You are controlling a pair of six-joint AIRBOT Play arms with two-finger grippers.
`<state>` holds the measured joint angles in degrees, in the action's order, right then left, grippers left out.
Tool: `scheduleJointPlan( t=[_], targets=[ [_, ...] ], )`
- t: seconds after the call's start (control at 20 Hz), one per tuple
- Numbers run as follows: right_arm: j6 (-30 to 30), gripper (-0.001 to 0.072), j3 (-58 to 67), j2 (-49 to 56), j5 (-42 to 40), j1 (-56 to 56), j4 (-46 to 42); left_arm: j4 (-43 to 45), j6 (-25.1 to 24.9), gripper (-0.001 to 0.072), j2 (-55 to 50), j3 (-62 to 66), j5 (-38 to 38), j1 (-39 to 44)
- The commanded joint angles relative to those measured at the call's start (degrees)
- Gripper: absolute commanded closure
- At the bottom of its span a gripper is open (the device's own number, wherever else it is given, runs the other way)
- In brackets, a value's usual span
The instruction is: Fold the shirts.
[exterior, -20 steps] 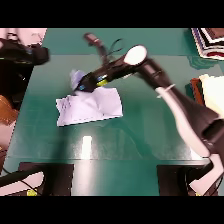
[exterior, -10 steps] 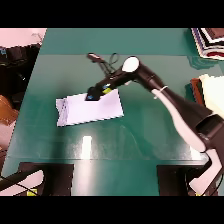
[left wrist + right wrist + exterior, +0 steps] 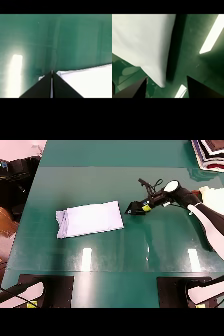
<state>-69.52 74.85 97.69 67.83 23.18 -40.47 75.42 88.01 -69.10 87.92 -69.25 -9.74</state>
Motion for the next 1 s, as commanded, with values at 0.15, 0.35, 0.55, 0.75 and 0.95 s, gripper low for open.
scheduleJointPlan(
  t=[0.15, 0.35, 0.55, 0.75, 0.95],
  targets=[
    [-0.5, 0.0138, 7.8, 11.4, 0.3, 6.3, 10.0, -1.0, 0.0, 0.0684, -0.1, 0.0, 0.2, -0.1],
    [-0.5, 0.0494, 17.1, 17.9, 0.7, 11.5, 11.8, -1.7, 0.0, 0.0684, -0.1, 0.0, -0.1, 0.1],
    [-0.5, 0.0695, 21.7, 16.7, -2.5, 10.7, 10.0, -1.6, 0.0, 0.0685, -0.1, 0.0, 1.8, 4.9],
    [-0.6, 0.0695, 21.8, 8.7, -3.9, 1.3, 3.2, -1.6, 0.0, 0.0684, -0.1, 0.0, 3.5, 12.6],
    [-2.5, 0.0695, 18.2, -1.5, -4.2, -15.0, -3.7, -1.7, 0.0, 0.0684, -0.1, 0.0, 5.5, 19.0]
  ],
)
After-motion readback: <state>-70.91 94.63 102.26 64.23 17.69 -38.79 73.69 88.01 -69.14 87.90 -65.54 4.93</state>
